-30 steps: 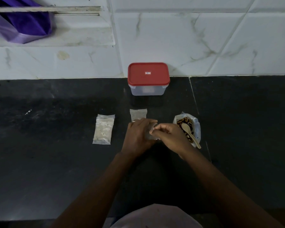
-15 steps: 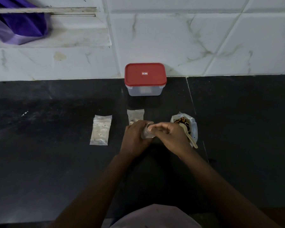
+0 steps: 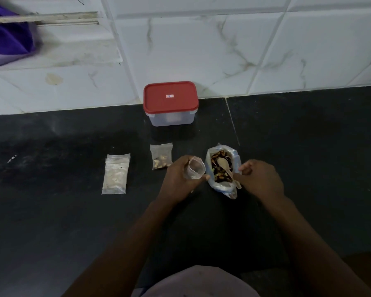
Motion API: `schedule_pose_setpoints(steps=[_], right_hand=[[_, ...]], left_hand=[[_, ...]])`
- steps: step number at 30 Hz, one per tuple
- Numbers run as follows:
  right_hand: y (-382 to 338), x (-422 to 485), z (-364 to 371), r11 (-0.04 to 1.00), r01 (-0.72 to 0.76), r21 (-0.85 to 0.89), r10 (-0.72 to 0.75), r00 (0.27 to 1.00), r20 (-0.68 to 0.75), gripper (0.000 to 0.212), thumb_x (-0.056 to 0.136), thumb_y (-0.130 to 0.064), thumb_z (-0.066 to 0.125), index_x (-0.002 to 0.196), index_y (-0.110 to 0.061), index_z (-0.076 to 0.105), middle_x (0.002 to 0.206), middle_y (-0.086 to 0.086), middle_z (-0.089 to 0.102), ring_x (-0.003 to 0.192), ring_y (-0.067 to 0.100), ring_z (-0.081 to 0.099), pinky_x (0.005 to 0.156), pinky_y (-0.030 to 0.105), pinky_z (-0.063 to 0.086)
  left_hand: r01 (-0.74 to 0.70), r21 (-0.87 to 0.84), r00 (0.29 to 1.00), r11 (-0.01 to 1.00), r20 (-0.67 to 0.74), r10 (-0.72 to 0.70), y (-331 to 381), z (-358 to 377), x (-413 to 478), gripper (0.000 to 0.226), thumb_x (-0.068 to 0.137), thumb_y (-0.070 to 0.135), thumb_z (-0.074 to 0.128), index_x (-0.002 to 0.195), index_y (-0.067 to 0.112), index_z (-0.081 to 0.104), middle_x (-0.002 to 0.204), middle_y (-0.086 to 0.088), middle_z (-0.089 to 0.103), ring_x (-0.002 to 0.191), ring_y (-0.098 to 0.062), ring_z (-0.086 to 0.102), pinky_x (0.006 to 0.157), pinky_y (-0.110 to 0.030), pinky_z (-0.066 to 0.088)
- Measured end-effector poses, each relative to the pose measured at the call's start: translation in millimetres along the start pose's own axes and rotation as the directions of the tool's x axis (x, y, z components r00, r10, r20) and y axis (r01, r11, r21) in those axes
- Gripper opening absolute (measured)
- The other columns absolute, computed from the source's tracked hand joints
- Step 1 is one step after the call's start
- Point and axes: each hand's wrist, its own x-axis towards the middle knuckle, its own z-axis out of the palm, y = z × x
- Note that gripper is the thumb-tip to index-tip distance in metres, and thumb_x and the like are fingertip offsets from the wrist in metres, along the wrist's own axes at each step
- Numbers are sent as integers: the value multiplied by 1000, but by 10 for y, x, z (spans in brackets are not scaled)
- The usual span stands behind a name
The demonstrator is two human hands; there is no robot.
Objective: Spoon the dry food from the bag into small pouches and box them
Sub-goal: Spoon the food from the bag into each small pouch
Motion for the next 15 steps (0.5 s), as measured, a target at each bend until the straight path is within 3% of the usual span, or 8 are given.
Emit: schedule_pose_setpoints(steps=[7,11,15], right_hand=[[46,-23,22,995,-43,-94,49,997,64,20,85,-48,77,95,-36,65,89,-12,68,82,8,66,68,30,52],[48,3,-36,995,-35,-89,41,997,63,17,85,-45,78,94,-35,69,91,-13,69,83,7,66,75,35,58],[45,20,-137,997,8,-77,-4,999,51,10,87,-41,78,91,-35,71,84,-16,67,75,1,62,62,27,49]], left_hand=[[47,42,999,998,19,-48,-8,188,32,51,75,39,88,118,28,63,113,14,64,103,1,61,85,-19,50],[105,75,993,992,38,-108,-5,231,38,49,75,36,89,112,37,57,112,17,58,103,3,58,81,-14,45],[148,87,985,985,75,-155,-33,283,26,49,75,37,89,112,36,57,113,14,60,104,-1,60,83,-18,49]])
